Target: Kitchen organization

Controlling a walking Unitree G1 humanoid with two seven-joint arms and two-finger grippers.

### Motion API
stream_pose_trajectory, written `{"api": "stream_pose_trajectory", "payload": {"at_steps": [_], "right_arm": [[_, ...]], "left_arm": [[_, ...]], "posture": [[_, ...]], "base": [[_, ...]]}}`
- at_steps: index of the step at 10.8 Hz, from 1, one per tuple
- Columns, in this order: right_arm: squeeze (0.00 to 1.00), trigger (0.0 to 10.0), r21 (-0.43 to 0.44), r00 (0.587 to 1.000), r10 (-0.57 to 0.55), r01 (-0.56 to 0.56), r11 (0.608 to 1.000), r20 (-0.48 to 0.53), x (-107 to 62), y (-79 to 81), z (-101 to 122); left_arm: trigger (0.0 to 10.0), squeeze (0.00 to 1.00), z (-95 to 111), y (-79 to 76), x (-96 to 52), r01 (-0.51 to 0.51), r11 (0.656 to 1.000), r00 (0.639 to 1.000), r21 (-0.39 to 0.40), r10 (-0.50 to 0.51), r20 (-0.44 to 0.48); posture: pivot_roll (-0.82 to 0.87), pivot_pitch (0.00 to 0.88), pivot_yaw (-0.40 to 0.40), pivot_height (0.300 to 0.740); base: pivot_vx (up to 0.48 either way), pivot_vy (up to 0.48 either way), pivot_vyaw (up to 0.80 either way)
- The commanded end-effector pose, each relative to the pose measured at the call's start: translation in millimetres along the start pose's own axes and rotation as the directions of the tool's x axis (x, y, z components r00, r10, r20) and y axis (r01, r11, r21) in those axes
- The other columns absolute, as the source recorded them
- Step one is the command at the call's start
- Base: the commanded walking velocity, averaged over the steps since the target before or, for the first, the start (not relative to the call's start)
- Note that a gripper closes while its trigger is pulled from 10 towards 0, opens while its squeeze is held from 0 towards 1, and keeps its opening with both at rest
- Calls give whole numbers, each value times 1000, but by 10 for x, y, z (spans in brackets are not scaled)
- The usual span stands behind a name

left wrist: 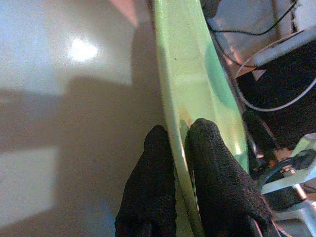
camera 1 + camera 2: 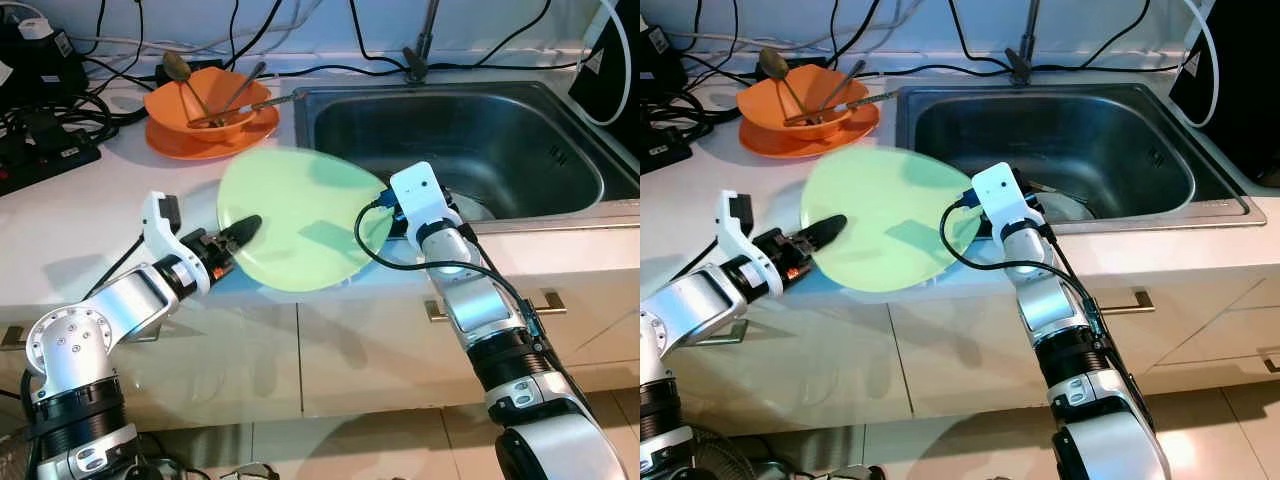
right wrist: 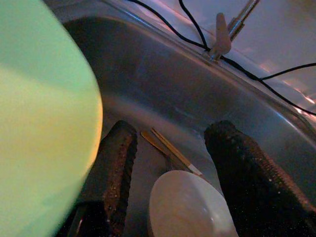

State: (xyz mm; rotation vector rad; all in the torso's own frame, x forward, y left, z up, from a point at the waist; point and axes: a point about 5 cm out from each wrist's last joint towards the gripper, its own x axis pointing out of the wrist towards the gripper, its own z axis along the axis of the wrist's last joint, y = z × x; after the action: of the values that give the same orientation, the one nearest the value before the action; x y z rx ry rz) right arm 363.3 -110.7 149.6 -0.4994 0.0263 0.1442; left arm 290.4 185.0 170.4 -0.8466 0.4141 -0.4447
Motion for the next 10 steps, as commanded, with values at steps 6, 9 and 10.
{"api": "stream_pose_trajectory", "payload": {"at_steps": [6,9,10], "right_arm": [[0,10000,34,979,78,-73,997,-191,-96,216,-430],[0,10000,45,978,-28,39,998,-207,-74,56,-466],[0,10000,57,963,-154,170,984,-221,-66,-140,-501]], "left_arm": [[0,0,2,-166,64,79,997,997,7,-79,20],[0,0,14,-213,53,121,993,991,-10,-120,59],[0,0,26,-234,40,143,989,986,-24,-141,86]], "posture": [[129,82,44,740],[135,83,37,740],[139,83,32,740]], "base": [[0,0,0],[0,0,0],[0,0,0]]}}
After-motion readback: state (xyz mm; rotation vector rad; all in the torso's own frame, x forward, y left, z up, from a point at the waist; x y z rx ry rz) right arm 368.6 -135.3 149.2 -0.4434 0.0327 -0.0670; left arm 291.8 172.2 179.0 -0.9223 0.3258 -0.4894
